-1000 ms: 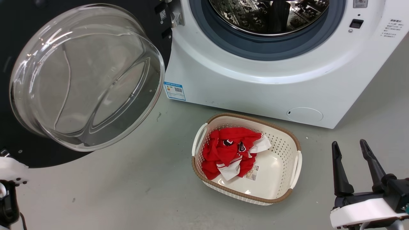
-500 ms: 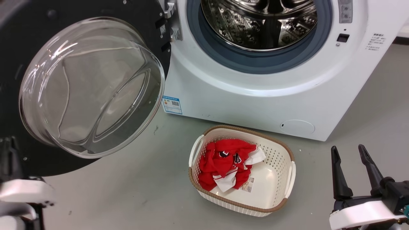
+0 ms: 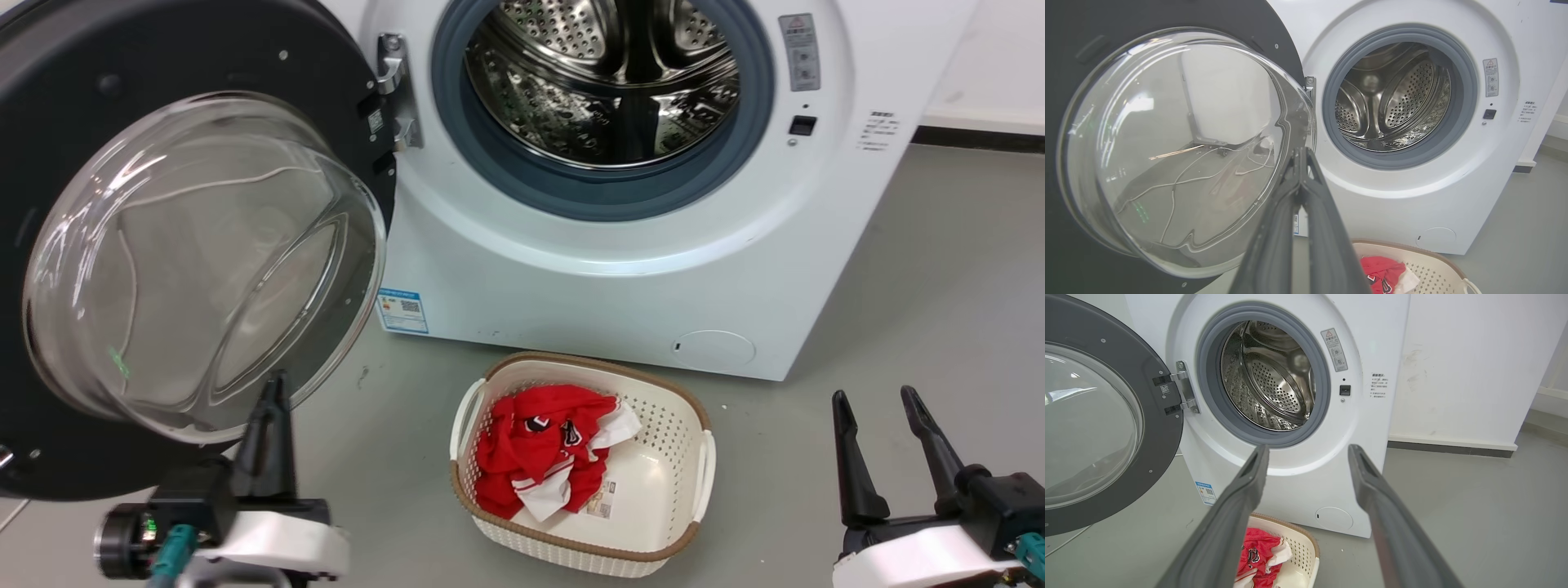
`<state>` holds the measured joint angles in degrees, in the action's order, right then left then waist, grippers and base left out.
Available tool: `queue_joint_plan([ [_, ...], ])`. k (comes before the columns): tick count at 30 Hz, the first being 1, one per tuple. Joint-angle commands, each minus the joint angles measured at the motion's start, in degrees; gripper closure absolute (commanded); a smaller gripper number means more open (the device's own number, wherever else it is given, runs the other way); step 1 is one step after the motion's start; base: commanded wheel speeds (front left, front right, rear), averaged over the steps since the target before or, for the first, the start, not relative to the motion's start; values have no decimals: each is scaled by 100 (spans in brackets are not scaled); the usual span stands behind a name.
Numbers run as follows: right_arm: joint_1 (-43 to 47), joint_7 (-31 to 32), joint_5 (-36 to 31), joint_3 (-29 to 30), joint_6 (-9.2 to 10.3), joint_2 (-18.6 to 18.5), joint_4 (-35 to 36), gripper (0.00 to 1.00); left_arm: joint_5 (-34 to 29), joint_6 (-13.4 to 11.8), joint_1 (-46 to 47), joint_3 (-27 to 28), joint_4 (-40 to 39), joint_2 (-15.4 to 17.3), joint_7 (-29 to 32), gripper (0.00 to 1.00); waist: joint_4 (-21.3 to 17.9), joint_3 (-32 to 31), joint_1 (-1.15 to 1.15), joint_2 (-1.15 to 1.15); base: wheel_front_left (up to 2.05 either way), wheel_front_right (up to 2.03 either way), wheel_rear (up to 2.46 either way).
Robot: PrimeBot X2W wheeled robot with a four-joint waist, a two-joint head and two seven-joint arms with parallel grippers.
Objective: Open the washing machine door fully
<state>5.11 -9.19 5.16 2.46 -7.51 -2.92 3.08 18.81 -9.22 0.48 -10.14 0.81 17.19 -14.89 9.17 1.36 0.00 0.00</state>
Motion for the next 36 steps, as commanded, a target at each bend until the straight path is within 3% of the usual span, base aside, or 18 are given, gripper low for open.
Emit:
queue_joint_plan([
  [1,100,4,19,-8,4,9,11,0,-38,14,77,-119,-33,-137,-25,100,-149,-78,0,0,0,0,0],
  [7,130,46,12,-1,4,9,75,0,-133,90,223,-436,74,-449,-36,100,-380,-130,0,0,0,0,0],
  [8,134,43,8,-1,4,9,82,0,-162,108,252,-464,97,-478,-37,82,-411,-133,0,0,0,0,0],
  [9,136,53,7,-4,4,9,87,0,-164,105,271,-471,97,-536,-38,56,-439,-137,0,0,0,0,0],
  [10,140,52,11,-3,4,9,98,0,-213,117,279,-485,109,-569,-38,10,-461,-140,0,0,0,0,0],
  [11,144,57,14,1,4,9,104,0,-243,130,299,-482,115,-606,-34,0,-481,-144,0,0,0,0,0],
  [19,134,60,34,-11,4,9,100,0,-642,138,323,-296,96,-831,-35,0,-612,-138,0,0,0,0,0],
  [36,124,-6,67,59,4,10,35,0,-1085,245,157,-23,404,-975,-30,0,-709,-158,0,0,0,0,0],
])
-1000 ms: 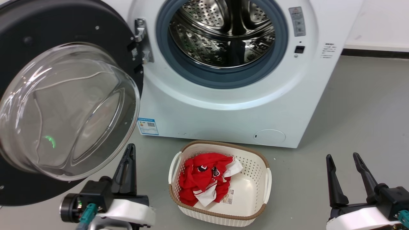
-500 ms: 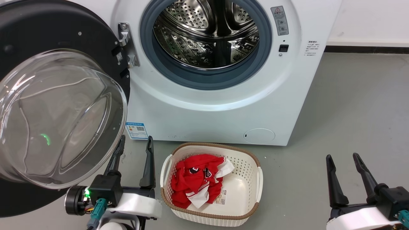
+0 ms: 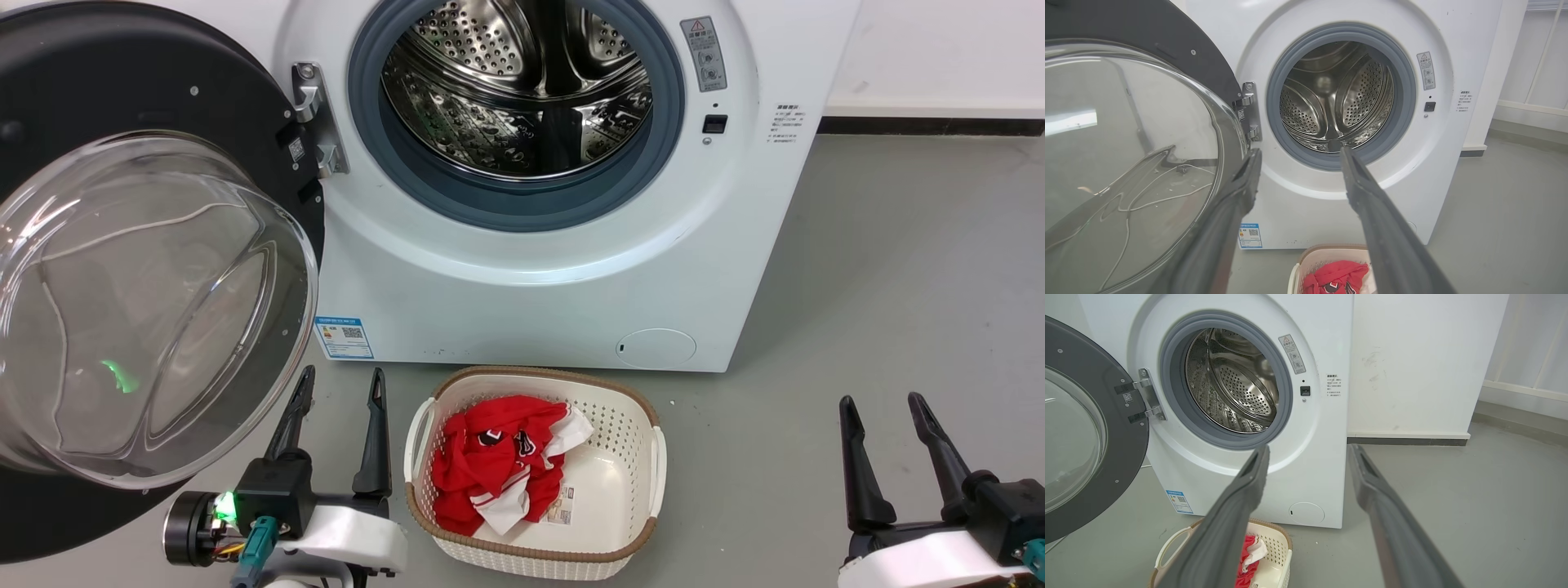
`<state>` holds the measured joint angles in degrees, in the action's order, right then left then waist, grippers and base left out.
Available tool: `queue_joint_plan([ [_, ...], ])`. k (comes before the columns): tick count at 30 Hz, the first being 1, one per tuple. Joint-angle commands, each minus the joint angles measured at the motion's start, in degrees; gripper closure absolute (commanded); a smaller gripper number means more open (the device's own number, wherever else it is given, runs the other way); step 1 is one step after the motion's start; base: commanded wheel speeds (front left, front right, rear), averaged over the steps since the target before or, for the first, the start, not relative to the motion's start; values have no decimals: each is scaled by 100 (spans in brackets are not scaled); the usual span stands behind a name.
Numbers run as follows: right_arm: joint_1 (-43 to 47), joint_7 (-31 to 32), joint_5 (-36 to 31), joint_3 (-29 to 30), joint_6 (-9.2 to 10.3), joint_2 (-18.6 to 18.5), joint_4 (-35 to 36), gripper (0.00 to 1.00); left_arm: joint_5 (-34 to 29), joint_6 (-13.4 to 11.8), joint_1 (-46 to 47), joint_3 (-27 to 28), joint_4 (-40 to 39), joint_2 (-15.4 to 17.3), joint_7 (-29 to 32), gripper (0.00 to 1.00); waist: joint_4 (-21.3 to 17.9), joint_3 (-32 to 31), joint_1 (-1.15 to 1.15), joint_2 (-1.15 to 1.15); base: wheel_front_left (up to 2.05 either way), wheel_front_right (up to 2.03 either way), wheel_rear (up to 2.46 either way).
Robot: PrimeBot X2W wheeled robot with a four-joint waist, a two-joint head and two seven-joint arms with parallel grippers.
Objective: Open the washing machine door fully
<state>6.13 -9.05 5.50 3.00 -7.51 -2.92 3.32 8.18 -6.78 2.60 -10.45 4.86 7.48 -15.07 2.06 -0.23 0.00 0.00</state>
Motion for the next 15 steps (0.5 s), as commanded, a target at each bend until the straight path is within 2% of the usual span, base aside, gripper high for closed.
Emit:
queue_joint_plan([
  [1,18,-23,34,7,4,10,13,0,-39,5,-52,19,6,-9,-13,0,-2,0,0,0,0,0,0],
  [15,34,-30,58,-29,4,10,-33,0,-156,118,-29,123,79,-96,-14,0,-22,-12,0,0,0,0,0],
])
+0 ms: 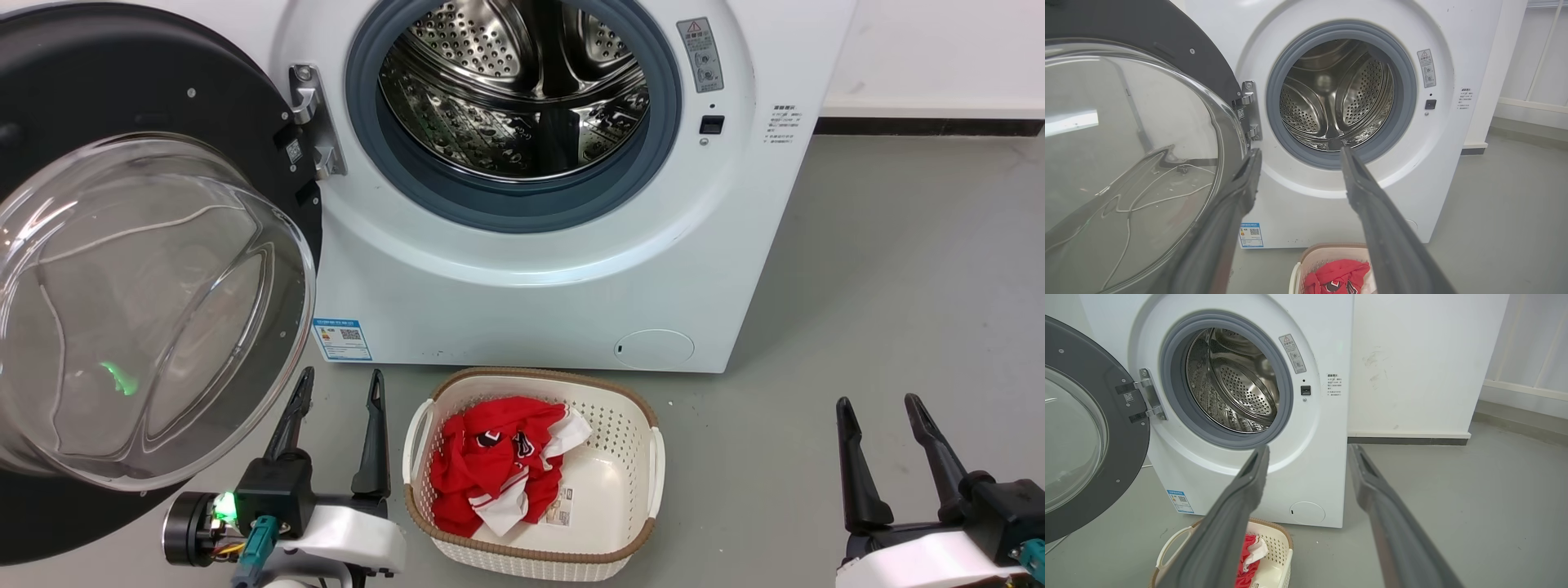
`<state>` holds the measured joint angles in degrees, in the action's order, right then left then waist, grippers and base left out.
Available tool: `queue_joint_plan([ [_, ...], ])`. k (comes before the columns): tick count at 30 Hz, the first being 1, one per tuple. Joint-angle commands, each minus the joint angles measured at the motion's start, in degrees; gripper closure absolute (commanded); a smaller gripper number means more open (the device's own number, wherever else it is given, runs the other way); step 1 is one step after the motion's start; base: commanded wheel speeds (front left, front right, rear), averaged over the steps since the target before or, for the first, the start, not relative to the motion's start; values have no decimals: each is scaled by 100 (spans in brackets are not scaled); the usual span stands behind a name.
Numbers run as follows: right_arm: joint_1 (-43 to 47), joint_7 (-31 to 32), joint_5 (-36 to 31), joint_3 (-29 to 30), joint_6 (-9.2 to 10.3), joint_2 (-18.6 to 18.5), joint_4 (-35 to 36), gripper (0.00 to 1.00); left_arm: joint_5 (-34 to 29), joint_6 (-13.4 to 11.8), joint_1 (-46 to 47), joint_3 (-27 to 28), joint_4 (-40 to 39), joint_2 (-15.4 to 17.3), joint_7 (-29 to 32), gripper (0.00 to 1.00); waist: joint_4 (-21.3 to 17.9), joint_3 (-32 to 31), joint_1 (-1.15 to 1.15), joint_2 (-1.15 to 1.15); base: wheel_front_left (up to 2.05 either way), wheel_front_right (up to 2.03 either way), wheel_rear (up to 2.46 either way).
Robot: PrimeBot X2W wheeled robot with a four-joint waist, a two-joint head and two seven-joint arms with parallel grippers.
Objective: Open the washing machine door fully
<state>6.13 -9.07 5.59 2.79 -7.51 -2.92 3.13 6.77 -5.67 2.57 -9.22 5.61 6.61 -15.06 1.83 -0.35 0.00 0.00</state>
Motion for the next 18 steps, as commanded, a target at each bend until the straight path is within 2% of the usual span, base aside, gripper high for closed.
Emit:
queue_joint_plan([
  [1,39,-29,51,-8,4,10,-17,0,-24,11,-33,7,4,-16,-14,0,0,-2,0,0,0,0,0],
  [7,44,-38,78,-29,4,10,-26,0,-57,68,-54,38,-21,-52,-14,0,-8,-4,0,0,0,0,0],
  [8,2,-2,53,-22,0,1,-29,100,-24,64,-3,27,7,-32,0,100,-8,-4,0,0,0,0,0],
  [11,24,0,152,-45,0,1,-135,100,87,82,-34,41,123,-37,36,100,-10,-5,0,0,0,0,0],
  [18,-97,108,1067,-59,0,-53,-274,100,931,202,16,197,199,-70,253,100,-19,-1,0,0,0,0,0],
])
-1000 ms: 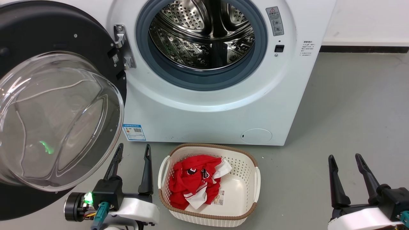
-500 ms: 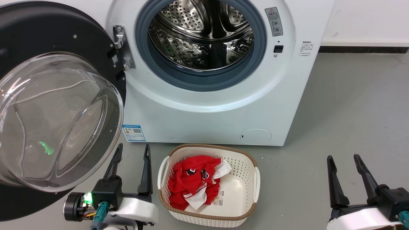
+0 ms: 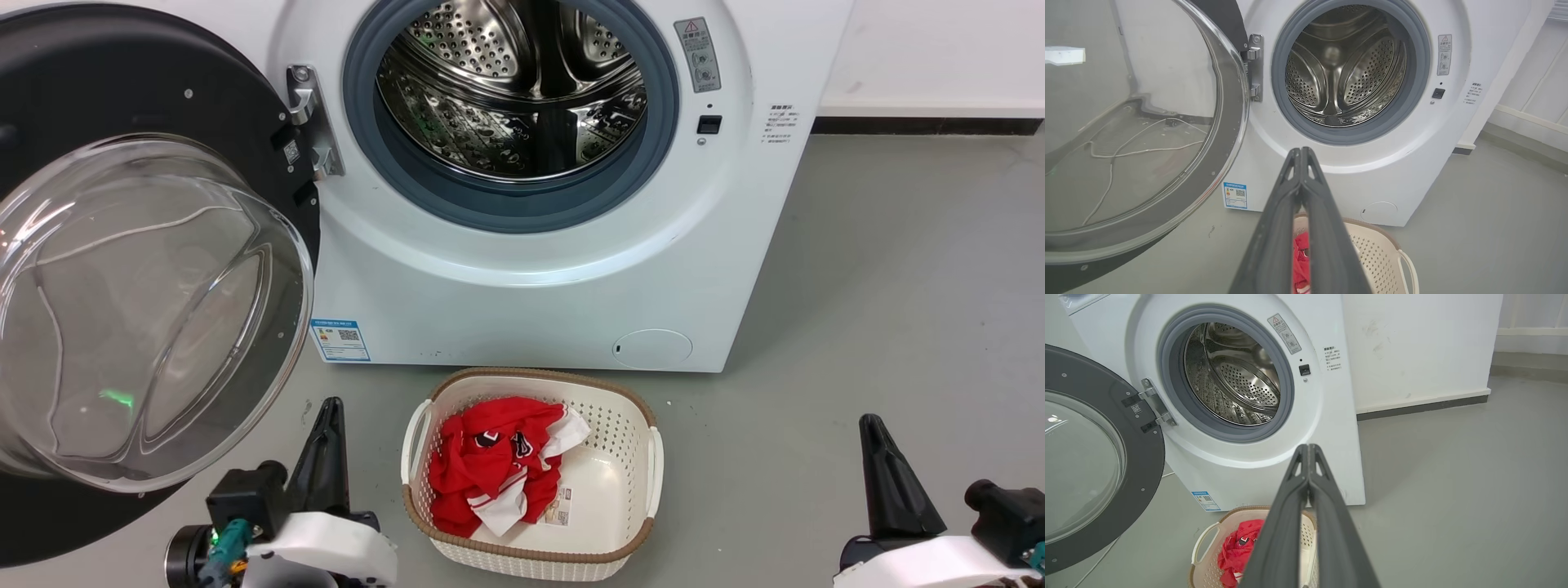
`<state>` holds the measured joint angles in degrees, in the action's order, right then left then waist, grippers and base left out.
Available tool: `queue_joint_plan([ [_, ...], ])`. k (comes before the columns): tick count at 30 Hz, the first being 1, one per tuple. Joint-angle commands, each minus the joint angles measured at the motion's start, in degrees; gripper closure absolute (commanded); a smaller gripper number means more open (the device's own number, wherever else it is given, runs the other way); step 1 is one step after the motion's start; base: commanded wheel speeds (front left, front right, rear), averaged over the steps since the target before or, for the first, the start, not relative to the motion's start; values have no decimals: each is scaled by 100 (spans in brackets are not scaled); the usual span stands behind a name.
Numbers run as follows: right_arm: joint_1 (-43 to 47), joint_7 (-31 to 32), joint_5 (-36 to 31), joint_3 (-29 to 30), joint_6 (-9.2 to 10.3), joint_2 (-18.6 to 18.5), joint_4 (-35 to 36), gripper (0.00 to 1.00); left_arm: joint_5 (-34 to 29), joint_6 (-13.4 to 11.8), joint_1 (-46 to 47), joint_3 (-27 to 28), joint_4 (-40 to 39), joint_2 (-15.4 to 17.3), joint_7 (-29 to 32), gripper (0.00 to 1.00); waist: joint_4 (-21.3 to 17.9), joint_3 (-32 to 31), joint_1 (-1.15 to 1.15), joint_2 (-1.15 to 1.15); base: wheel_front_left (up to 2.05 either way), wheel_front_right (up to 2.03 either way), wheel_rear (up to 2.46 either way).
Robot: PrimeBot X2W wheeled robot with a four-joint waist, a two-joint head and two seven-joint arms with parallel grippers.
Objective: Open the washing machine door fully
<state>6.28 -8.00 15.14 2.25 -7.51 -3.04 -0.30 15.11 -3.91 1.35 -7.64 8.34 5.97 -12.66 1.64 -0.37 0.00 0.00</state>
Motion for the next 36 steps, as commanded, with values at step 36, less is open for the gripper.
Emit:
queue_joint_plan([
  [36,-629,479,3591,-11,1,-169,-553,100,3417,515,320,643,194,-140,846,100,-51,17,0,0,0,0,0],
])
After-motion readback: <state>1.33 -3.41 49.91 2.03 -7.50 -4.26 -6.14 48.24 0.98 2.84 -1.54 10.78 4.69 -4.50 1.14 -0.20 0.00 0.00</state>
